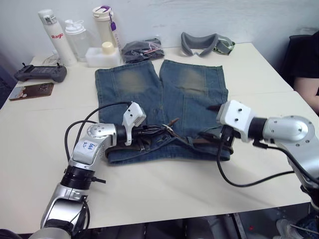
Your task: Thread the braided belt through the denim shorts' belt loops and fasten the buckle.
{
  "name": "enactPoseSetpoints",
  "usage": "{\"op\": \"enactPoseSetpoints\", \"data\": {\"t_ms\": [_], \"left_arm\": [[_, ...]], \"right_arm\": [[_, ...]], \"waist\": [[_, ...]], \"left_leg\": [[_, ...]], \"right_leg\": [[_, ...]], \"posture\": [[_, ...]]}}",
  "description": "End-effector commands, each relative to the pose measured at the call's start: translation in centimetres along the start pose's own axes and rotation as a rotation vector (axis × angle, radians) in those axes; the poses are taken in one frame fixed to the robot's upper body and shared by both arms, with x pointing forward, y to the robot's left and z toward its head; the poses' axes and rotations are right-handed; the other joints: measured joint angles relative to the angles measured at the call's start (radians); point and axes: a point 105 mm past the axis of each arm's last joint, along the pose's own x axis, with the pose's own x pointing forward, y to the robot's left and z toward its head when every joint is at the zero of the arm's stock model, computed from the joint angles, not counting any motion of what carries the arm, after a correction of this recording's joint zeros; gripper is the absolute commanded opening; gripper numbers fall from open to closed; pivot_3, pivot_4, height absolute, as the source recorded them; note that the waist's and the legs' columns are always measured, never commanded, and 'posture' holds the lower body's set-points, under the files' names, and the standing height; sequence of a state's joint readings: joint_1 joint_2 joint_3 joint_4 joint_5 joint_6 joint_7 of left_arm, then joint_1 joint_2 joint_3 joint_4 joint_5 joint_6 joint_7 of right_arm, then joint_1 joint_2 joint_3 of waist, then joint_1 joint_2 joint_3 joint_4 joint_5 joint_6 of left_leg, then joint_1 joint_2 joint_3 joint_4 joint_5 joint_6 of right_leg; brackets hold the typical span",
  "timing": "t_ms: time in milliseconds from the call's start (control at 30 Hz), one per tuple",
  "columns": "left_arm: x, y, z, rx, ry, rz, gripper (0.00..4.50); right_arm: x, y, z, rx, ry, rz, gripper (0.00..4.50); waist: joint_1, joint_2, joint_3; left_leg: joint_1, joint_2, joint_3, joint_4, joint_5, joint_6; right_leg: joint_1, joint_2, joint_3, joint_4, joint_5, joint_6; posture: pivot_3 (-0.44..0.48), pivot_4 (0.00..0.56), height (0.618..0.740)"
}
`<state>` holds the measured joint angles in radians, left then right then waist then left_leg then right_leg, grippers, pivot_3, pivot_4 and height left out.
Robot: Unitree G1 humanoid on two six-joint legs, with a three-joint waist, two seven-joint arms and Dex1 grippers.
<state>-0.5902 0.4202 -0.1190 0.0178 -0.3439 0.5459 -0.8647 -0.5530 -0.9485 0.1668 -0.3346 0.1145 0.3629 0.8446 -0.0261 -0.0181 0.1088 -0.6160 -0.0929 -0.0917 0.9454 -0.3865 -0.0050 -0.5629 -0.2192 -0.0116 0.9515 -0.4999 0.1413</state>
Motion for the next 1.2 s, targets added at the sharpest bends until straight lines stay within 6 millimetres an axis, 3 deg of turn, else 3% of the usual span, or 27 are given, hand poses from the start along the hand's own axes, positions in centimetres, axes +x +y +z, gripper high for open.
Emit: {"op": "enactPoseSetpoints", "data": {"t_ms": [33,300,400,633,667,767,800,833,1067,1100,1200], "left_arm": [[0.3,-0.6,2.3,0.045,-0.077,-0.043,0.0],[0.8,-1.0,2.7,0.105,-0.058,-0.078,0.0],[1.0,-0.8,2.7,0.114,-0.054,-0.071,0.0],[1.1,-0.3,3.2,0.115,-0.072,-0.058,0.0],[1.0,-0.2,3.3,0.103,-0.079,-0.06,0.0],[0.0,-0.7,3.6,0.041,-0.09,-0.112,0.0],[-0.3,-1.0,3.8,0.031,-0.091,-0.135,0.83],[-0.9,-1.2,4.1,0.001,-0.106,-0.155,1.1],[-5.1,-1.5,7.2,-0.153,-0.169,-0.235,4.19],[-5.6,-1.5,7.7,-0.164,-0.178,-0.243,4.45],[-5.7,-0.9,9.2,-0.157,-0.23,-0.211,4.45]], "right_arm": [[1.9,-0.1,0.1,-0.198,-0.014,0.019,4.49],[5.1,-0.1,1.5,-0.406,-0.103,0.054,4.49],[5.5,0.2,2.0,-0.428,-0.13,0.079,3.62],[5.8,1.2,1.9,-0.451,-0.146,0.135,0.33],[5.8,1.2,1.9,-0.453,-0.145,0.133,0.08],[5.4,0.6,1.7,-0.465,-0.139,0.106,0.08],[5.2,0.4,1.6,-0.469,-0.138,0.096,0.0],[5.0,0.2,1.6,-0.476,-0.136,0.085,0.0],[1.7,-1.8,-0.2,-0.522,-0.077,0.014,0.0],[1.0,-2.1,-0.5,-0.522,-0.061,0.009,0.0],[-0.7,-3.3,-1.3,-0.515,-0.005,-0.009,0.0]], "waist": [[0.001,0.0,0.0],[0.0,0.0,0.0],[0.0,0.0,0.0],[-0.002,0.0,0.0],[-0.002,0.0,0.0],[-0.002,0.0,0.0],[-0.002,0.0,0.0],[-0.002,0.0,0.0],[-0.002,0.0,0.0],[-0.001,0.0,0.0],[0.0,0.0,0.0]], "left_leg": [[0.0,0.0,0.0,0.0,0.0,0.0],[-0.002,0.0,0.0,0.001,0.0,-0.001],[-0.002,0.0,0.0,0.001,0.0,-0.001],[-0.002,0.0,0.0,0.002,0.0,-0.001],[-0.002,0.0,0.0,0.002,0.0,-0.001],[-0.002,0.0,0.0,0.002,0.001,-0.001],[-0.002,0.0,0.0,0.002,0.001,-0.001],[-0.002,0.0,0.0,0.002,0.001,-0.001],[-0.002,0.0,-0.001,0.002,0.001,-0.001],[-0.002,0.0,-0.001,0.002,0.001,-0.001],[-0.002,0.0,-0.001,0.003,0.001,-0.001]], "right_leg": [[0.0,0.0,0.0,0.0,0.0,0.0],[-0.003,0.0,0.0,0.002,0.001,0.002],[-0.003,0.0,0.0,0.003,0.001,0.002],[-0.004,0.0,0.0,0.007,0.001,0.002],[-0.004,0.0,0.0,0.007,0.001,0.002],[-0.004,0.0,0.0,0.008,0.001,0.002],[-0.005,0.0,0.0,0.008,0.001,0.002],[-0.005,0.0,0.0,0.008,0.001,0.002],[-0.005,0.0,0.001,0.008,0.001,0.002],[-0.005,0.0,0.001,0.009,0.001,0.002],[-0.005,0.0,0.001,0.009,0.001,0.002]], "posture": [[0.0,0.15,0.627],[0.0,0.15,0.627],[0.0,0.15,0.627],[0.0,0.15,0.627],[0.0,0.15,0.627],[0.0,0.15,0.627],[0.0,0.15,0.627],[0.0,0.15,0.627],[0.0,0.15,0.627],[0.0,0.15,0.627],[0.0,0.15,0.627]]}}
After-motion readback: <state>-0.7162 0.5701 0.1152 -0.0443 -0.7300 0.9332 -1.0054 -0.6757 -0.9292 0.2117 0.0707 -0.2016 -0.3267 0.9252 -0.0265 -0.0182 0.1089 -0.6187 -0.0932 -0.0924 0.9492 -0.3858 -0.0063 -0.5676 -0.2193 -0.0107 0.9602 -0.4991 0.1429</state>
